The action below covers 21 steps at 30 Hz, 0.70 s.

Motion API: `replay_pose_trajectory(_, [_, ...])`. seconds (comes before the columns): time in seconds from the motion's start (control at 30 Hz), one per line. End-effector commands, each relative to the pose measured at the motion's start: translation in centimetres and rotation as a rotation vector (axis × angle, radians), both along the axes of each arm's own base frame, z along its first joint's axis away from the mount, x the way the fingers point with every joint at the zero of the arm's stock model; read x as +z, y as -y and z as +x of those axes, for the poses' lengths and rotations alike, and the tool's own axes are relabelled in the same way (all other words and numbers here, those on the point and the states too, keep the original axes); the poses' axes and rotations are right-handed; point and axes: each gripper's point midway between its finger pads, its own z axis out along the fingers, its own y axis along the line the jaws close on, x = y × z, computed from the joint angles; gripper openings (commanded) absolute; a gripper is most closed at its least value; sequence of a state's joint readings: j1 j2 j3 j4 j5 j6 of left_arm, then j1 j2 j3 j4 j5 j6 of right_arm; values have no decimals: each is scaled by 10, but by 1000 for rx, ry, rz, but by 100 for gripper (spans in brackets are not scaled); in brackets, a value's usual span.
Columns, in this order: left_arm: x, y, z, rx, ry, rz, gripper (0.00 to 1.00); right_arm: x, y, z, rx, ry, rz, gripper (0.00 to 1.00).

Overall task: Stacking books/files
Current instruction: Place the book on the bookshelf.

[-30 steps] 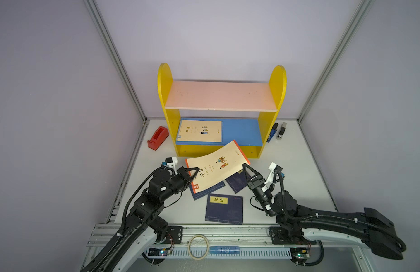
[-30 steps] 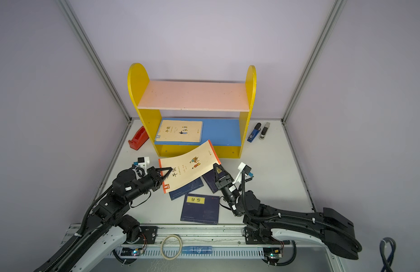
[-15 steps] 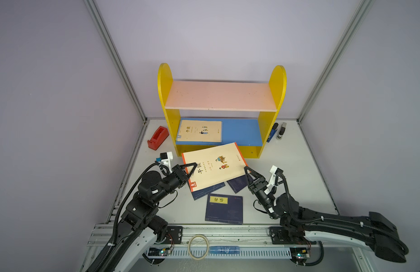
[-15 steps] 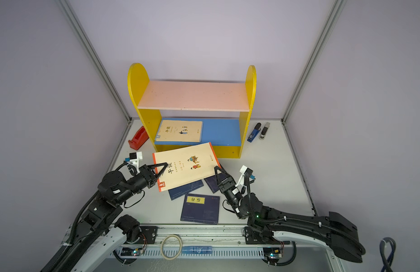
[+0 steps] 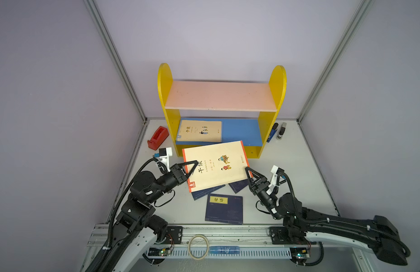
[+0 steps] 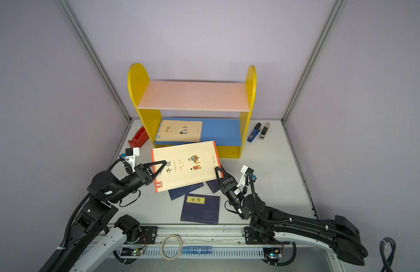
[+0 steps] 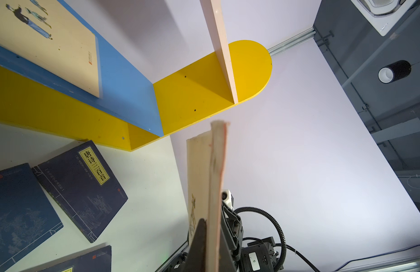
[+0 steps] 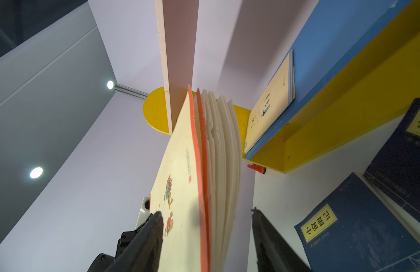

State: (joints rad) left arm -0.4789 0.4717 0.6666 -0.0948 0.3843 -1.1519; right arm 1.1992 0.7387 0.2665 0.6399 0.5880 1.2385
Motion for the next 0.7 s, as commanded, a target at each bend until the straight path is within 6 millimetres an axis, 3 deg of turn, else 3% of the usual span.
replay_pose_trajectory(0.0, [23, -1, -5, -6, 94, -38, 0, 7, -8, -2, 37, 7, 22, 61])
replay_pose_trajectory(0.13, [26, 0, -6, -18, 104, -35, 0, 9, -14, -2, 49, 17, 20, 61])
replay_pose_trajectory(0.33, [21, 5, -5, -44, 87, -15, 0, 11, -4, -3, 33, 34, 33, 54])
replay_pose_trajectory(0.47, [18, 3, -4, -39, 79, -15, 0, 19, 3, -8, 44, 73, 48, 50])
replay_pose_trajectory(0.67, [20, 4, -5, -48, 81, -20, 0, 32, -3, -15, 94, 123, 56, 48])
